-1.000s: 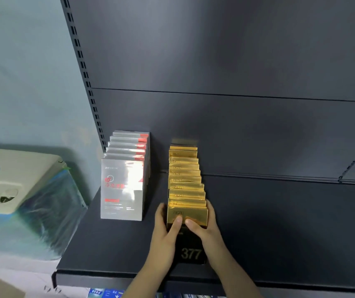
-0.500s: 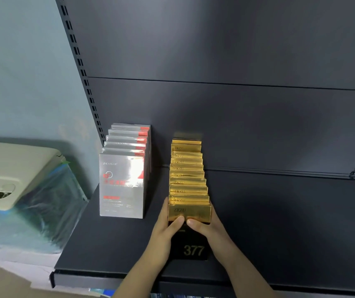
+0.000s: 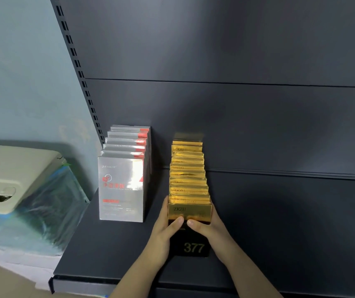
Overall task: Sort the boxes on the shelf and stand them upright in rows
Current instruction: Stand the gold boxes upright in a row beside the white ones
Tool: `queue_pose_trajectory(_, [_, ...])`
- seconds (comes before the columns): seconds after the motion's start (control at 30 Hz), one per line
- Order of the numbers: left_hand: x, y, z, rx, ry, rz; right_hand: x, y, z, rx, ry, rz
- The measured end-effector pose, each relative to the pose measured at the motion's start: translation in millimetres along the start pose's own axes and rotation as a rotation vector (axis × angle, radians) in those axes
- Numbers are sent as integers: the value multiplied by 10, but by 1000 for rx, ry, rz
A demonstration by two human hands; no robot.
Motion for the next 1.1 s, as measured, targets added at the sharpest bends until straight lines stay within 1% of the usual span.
queue_pose_trajectory(0.07, [19, 2, 20, -19, 20, 13, -23, -14, 20, 19, 9, -8])
queue_pose_trajectory(0.13, [-28, -30, 20, -45, 84, 64, -57, -20, 58, 12, -27, -41])
queue_pose_trajectory(0.2, [-89, -103, 9, -105, 155, 134, -80, -49, 102, -27, -138, -90])
queue_pose_trajectory(0.27, [-123, -223, 55, -196, 158, 185, -37, -145, 147, -106, -261, -171])
queue_pose_trajectory(0.3, [-128, -295, 93, -239, 154, 190, 3, -214, 148, -117, -303, -217])
queue_pose_trajectory(0.4, [-97, -456, 92, -281, 315, 318, 68, -388, 134, -134, -305, -261])
queue_pose_trajectory(0.47, [-81, -489, 34, -271, 416, 367, 69, -417, 110, -176, -331, -255])
queue_pose_trajectory(0.53, [-77, -494, -19, -264, 426, 387, 4, -410, 97, -162, -359, -228])
queue_pose_trajectory(0.7, [-45, -551, -47, -278, 414, 499, -102, -366, 51, -160, -457, -287])
queue_pose_trajectory(0.83, [28, -583, -40, -256, 408, 472, -84, -368, 38, -152, -498, -279])
queue_pose_trajectory(0.97, [77, -634, -17, -236, 420, 434, -86, -432, 60, -136, -469, -232])
queue_pose_trajectory(1.1, [80, -679, -15, -253, 492, 480, -90, -454, 79, -113, -441, -197])
Point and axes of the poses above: each hand's wrist, its own y-axis away from the middle knuckle, its own z-axis out of the back of the hand, x = y × z, the point moved 2 cm from there along -y, towards the middle knuckle, and after that the axes turned 5 degrees about -x, right-handed, at the moved point
